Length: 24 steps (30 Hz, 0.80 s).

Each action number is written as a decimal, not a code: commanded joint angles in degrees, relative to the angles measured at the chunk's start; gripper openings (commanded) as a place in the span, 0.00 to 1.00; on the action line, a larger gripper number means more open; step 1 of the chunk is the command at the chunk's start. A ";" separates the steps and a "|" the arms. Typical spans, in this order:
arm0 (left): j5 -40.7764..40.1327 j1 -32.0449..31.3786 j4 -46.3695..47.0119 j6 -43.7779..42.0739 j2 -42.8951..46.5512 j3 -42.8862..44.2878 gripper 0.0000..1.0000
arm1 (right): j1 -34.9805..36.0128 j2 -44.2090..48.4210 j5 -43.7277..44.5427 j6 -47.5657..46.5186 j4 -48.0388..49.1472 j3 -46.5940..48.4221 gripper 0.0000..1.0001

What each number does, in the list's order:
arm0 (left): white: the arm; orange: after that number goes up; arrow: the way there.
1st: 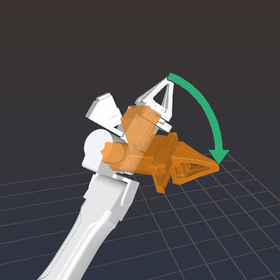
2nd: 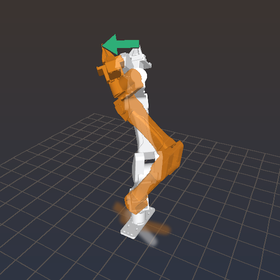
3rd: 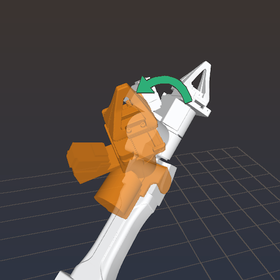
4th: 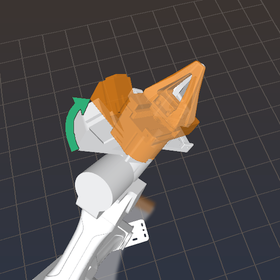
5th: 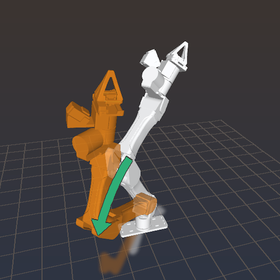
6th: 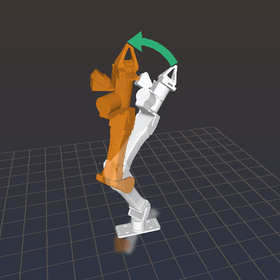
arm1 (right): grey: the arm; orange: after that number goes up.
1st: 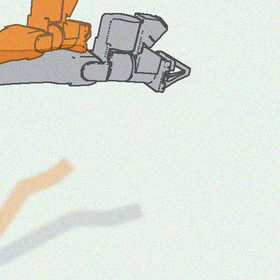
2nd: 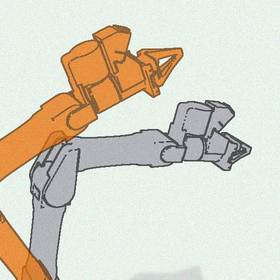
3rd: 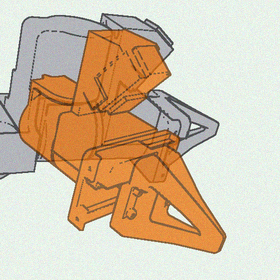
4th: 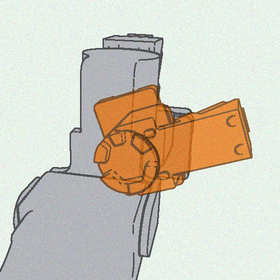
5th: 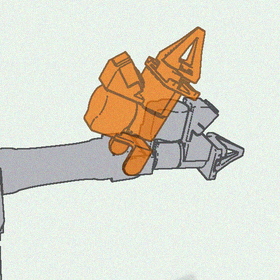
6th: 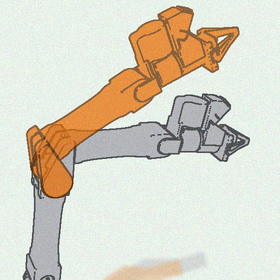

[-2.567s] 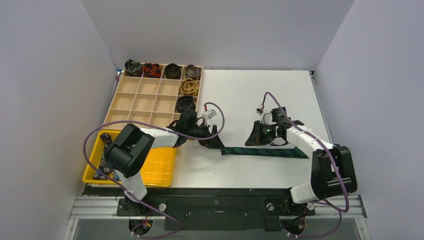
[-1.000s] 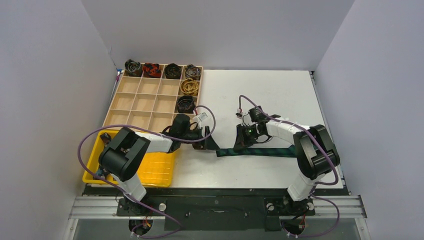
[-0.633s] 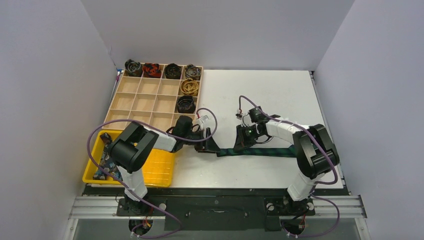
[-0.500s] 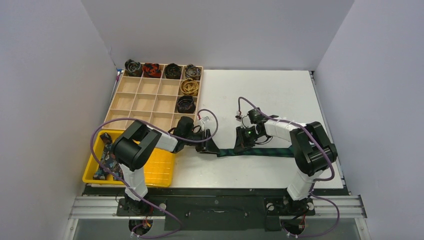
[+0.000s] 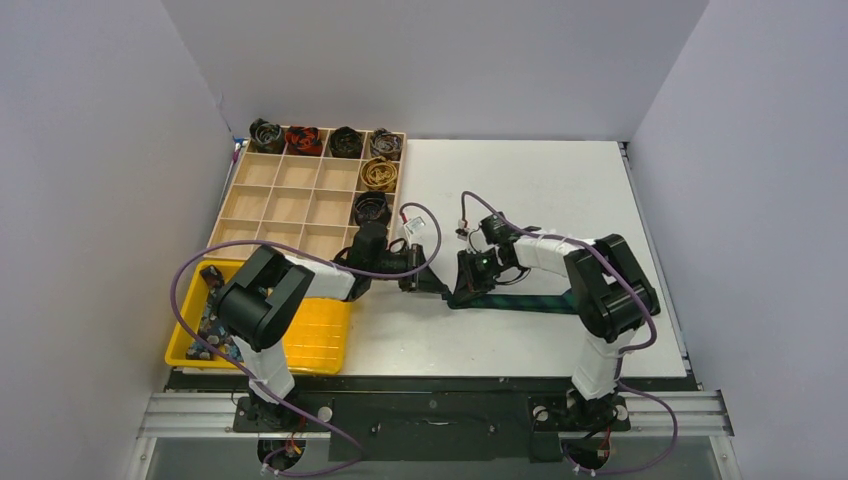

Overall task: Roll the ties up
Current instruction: Roll the tie at the center of the board.

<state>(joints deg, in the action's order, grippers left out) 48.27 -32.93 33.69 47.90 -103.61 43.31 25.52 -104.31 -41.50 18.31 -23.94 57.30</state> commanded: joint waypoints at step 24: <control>2.15 -4.22 -0.11 -2.09 -7.99 10.25 0.00 | -11.46 12.95 -6.72 -8.98 -10.84 -1.80 0.41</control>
<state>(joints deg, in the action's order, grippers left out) 49.98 -35.42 32.71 47.22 -108.75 49.15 14.46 -93.62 -45.36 11.68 -31.94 56.71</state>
